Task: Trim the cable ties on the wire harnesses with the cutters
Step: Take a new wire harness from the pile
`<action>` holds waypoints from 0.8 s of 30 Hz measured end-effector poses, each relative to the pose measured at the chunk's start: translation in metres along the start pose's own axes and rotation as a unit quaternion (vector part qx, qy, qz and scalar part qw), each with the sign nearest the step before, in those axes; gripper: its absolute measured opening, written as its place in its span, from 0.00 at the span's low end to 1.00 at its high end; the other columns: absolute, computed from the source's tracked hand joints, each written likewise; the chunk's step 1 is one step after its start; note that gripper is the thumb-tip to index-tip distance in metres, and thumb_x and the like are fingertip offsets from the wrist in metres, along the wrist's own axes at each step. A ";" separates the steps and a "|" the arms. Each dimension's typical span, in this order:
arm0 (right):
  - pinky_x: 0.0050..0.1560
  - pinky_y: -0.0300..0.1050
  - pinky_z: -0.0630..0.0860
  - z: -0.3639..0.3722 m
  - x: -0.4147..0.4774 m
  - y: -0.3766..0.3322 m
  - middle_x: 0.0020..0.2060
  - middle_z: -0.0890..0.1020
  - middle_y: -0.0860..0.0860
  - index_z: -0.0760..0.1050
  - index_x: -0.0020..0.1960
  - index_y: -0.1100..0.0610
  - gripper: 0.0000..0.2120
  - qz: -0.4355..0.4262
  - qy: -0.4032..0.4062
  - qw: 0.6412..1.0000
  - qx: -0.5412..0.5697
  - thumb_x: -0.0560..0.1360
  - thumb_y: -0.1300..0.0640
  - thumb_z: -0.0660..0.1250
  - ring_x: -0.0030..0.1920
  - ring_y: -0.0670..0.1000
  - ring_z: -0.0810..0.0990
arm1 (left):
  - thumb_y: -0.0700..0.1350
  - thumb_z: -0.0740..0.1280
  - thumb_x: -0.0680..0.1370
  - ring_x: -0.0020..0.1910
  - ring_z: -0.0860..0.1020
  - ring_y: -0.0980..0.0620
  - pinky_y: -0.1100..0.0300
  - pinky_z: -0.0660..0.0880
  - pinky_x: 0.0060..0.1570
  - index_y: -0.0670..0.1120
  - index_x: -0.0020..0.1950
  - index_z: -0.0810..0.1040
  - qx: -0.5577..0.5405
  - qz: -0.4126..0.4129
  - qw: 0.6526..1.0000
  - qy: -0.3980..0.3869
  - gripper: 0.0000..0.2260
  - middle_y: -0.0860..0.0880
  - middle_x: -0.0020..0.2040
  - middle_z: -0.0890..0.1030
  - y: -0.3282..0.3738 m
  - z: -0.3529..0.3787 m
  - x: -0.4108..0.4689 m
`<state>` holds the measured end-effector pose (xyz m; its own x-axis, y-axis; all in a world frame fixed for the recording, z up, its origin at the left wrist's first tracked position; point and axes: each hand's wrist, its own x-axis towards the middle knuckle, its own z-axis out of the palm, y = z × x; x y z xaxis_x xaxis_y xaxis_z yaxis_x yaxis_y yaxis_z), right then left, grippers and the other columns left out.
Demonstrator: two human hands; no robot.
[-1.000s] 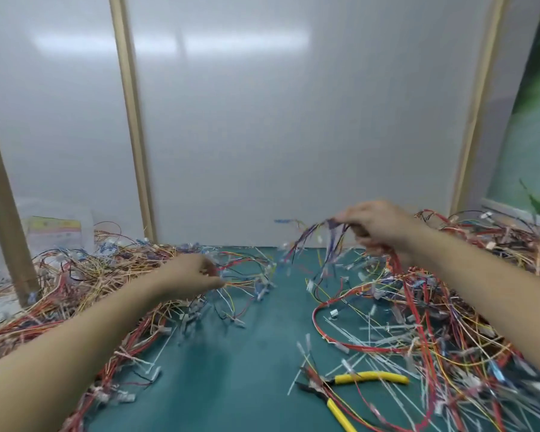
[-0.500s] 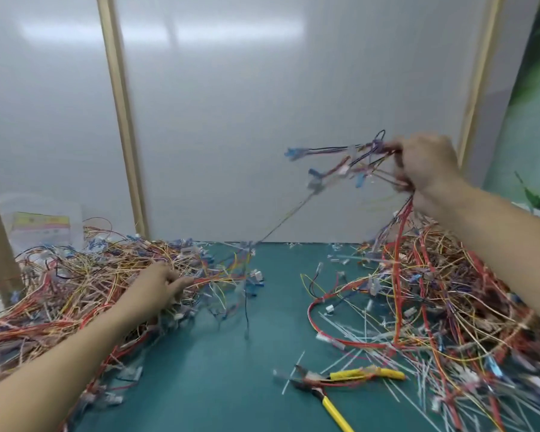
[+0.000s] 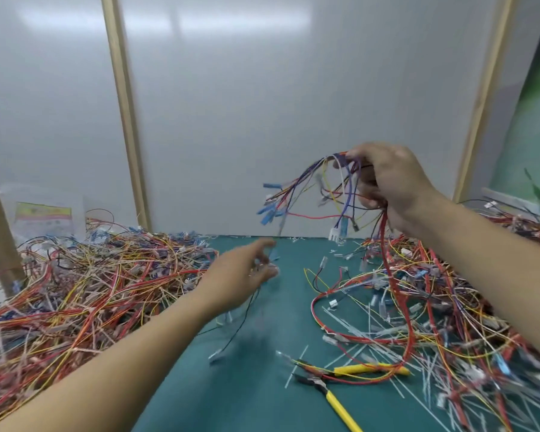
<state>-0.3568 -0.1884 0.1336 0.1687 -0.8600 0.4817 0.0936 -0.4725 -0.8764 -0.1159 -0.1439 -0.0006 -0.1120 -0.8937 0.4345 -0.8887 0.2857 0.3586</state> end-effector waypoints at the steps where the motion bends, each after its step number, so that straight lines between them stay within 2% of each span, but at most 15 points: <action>1: 0.22 0.34 0.58 -0.002 0.001 0.000 0.19 0.59 0.45 0.79 0.49 0.62 0.11 -0.009 0.013 1.000 0.003 0.72 0.56 0.65 0.19 0.46 0.54 | 0.55 0.66 0.79 0.49 0.80 0.56 0.57 0.77 0.51 0.56 0.58 0.78 -0.004 -0.020 0.999 -0.038 0.09 0.58 0.51 0.83 0.002 0.001 0.005; 2: 0.22 0.35 0.58 -0.005 0.001 0.001 0.19 0.59 0.45 0.80 0.46 0.62 0.11 -0.014 0.026 0.999 -0.014 0.71 0.55 0.65 0.19 0.47 0.55 | 0.53 0.66 0.80 0.43 0.81 0.57 0.57 0.77 0.46 0.55 0.50 0.80 -0.012 -0.026 0.999 -0.040 0.05 0.57 0.44 0.84 0.003 -0.002 0.008; 4: 0.21 0.37 0.61 -0.011 -0.001 0.009 0.19 0.61 0.47 0.82 0.34 0.58 0.12 -0.008 0.035 0.993 -0.115 0.73 0.56 0.65 0.19 0.48 0.59 | 0.51 0.66 0.80 0.35 0.79 0.58 0.59 0.73 0.39 0.53 0.42 0.80 -0.040 -0.022 0.999 -0.006 0.08 0.56 0.37 0.82 0.003 -0.013 0.011; 5: 0.21 0.38 0.63 -0.014 -0.003 0.015 0.19 0.63 0.47 0.82 0.32 0.56 0.15 0.007 0.020 0.983 -0.182 0.74 0.57 0.64 0.20 0.49 0.61 | 0.50 0.66 0.81 0.36 0.79 0.56 0.58 0.72 0.39 0.51 0.42 0.82 -0.043 -0.010 0.999 0.014 0.10 0.54 0.37 0.81 0.004 -0.019 0.014; 7: 0.24 0.40 0.67 -0.018 -0.009 0.028 0.24 0.66 0.50 0.84 0.33 0.56 0.16 0.070 -0.061 0.949 -0.302 0.76 0.57 0.63 0.25 0.51 0.65 | 0.51 0.67 0.80 0.39 0.79 0.53 0.57 0.72 0.43 0.47 0.44 0.85 -0.046 0.006 0.998 0.047 0.11 0.50 0.41 0.79 0.011 -0.032 0.018; 9: 0.28 0.40 0.66 -0.014 -0.017 0.039 0.30 0.69 0.53 0.84 0.35 0.56 0.14 0.134 -0.151 0.901 -0.385 0.76 0.57 0.64 0.30 0.52 0.67 | 0.48 0.69 0.79 0.36 0.82 0.51 0.57 0.77 0.43 0.45 0.46 0.86 -0.170 -0.017 0.984 0.041 0.09 0.48 0.38 0.81 0.020 -0.042 0.022; 11: 0.29 0.41 0.63 -0.001 -0.025 0.047 0.30 0.70 0.52 0.83 0.33 0.53 0.15 0.130 -0.211 0.859 -0.449 0.76 0.54 0.65 0.30 0.50 0.67 | 0.45 0.70 0.79 0.32 0.82 0.49 0.55 0.80 0.40 0.43 0.46 0.85 -0.290 -0.049 0.956 0.007 0.07 0.47 0.33 0.82 0.027 -0.047 0.020; 12: 0.30 0.42 0.63 0.007 -0.027 0.051 0.28 0.71 0.50 0.83 0.33 0.52 0.16 0.104 -0.225 0.848 -0.469 0.77 0.51 0.66 0.29 0.48 0.68 | 0.44 0.70 0.79 0.32 0.82 0.50 0.55 0.80 0.39 0.42 0.45 0.85 -0.294 -0.051 0.955 -0.002 0.07 0.47 0.33 0.83 0.029 -0.048 0.018; 14: 0.29 0.37 0.64 0.025 -0.033 0.055 0.25 0.73 0.46 0.83 0.36 0.50 0.17 0.042 -0.235 0.855 -0.461 0.78 0.44 0.65 0.26 0.42 0.69 | 0.44 0.70 0.78 0.32 0.79 0.52 0.58 0.77 0.38 0.43 0.46 0.86 -0.248 -0.038 0.968 -0.004 0.07 0.46 0.34 0.85 0.031 -0.046 0.016; 16: 0.31 0.30 0.66 0.041 -0.036 0.059 0.24 0.75 0.40 0.79 0.39 0.47 0.12 -0.003 -0.237 0.881 -0.409 0.78 0.43 0.66 0.29 0.36 0.73 | 0.43 0.71 0.78 0.31 0.76 0.53 0.60 0.75 0.36 0.45 0.48 0.86 -0.252 -0.033 0.967 0.004 0.04 0.46 0.35 0.84 0.035 -0.045 0.012; 17: 0.32 0.29 0.66 0.047 -0.037 0.061 0.25 0.76 0.38 0.79 0.41 0.45 0.09 -0.009 -0.240 0.891 -0.386 0.77 0.44 0.67 0.31 0.35 0.73 | 0.41 0.72 0.77 0.31 0.77 0.51 0.58 0.76 0.36 0.45 0.48 0.86 -0.274 -0.039 0.961 0.010 0.03 0.45 0.35 0.84 0.036 -0.044 0.011; 19: 0.37 0.37 0.68 0.055 -0.041 0.066 0.29 0.79 0.42 0.82 0.47 0.48 0.07 -0.011 -0.257 0.901 -0.349 0.76 0.45 0.70 0.34 0.39 0.75 | 0.39 0.73 0.76 0.34 0.80 0.47 0.51 0.82 0.40 0.45 0.49 0.83 -0.321 -0.062 0.945 0.028 0.03 0.42 0.39 0.83 0.037 -0.043 0.006; 21: 0.39 0.45 0.67 0.056 -0.045 0.069 0.33 0.81 0.55 0.85 0.49 0.52 0.11 -0.012 -0.290 0.900 -0.325 0.76 0.46 0.71 0.36 0.46 0.74 | 0.39 0.73 0.76 0.39 0.83 0.45 0.51 0.83 0.42 0.44 0.53 0.81 -0.399 -0.093 0.912 0.026 0.07 0.41 0.47 0.80 0.034 -0.044 -0.003; 22: 0.38 0.46 0.64 0.054 -0.046 0.069 0.32 0.78 0.58 0.85 0.48 0.54 0.11 -0.015 -0.303 0.900 -0.313 0.76 0.46 0.71 0.34 0.47 0.72 | 0.39 0.73 0.76 0.42 0.85 0.45 0.54 0.83 0.45 0.44 0.55 0.80 -0.427 -0.102 0.899 0.004 0.08 0.41 0.51 0.79 0.030 -0.046 -0.007; 24: 0.35 0.46 0.58 0.052 -0.046 0.070 0.28 0.69 0.55 0.84 0.45 0.58 0.11 -0.016 -0.313 0.906 -0.286 0.77 0.50 0.71 0.32 0.48 0.65 | 0.40 0.75 0.74 0.51 0.85 0.48 0.57 0.81 0.52 0.45 0.56 0.80 -0.404 -0.077 0.910 -0.062 0.12 0.44 0.54 0.81 0.023 -0.050 -0.018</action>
<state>-0.3069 -0.1718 0.0501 0.7145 -0.6513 0.2554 -0.3852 -0.6710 -0.6335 -0.1124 -0.1041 0.0409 -0.1068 -0.9625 0.2495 -0.2874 0.2701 0.9189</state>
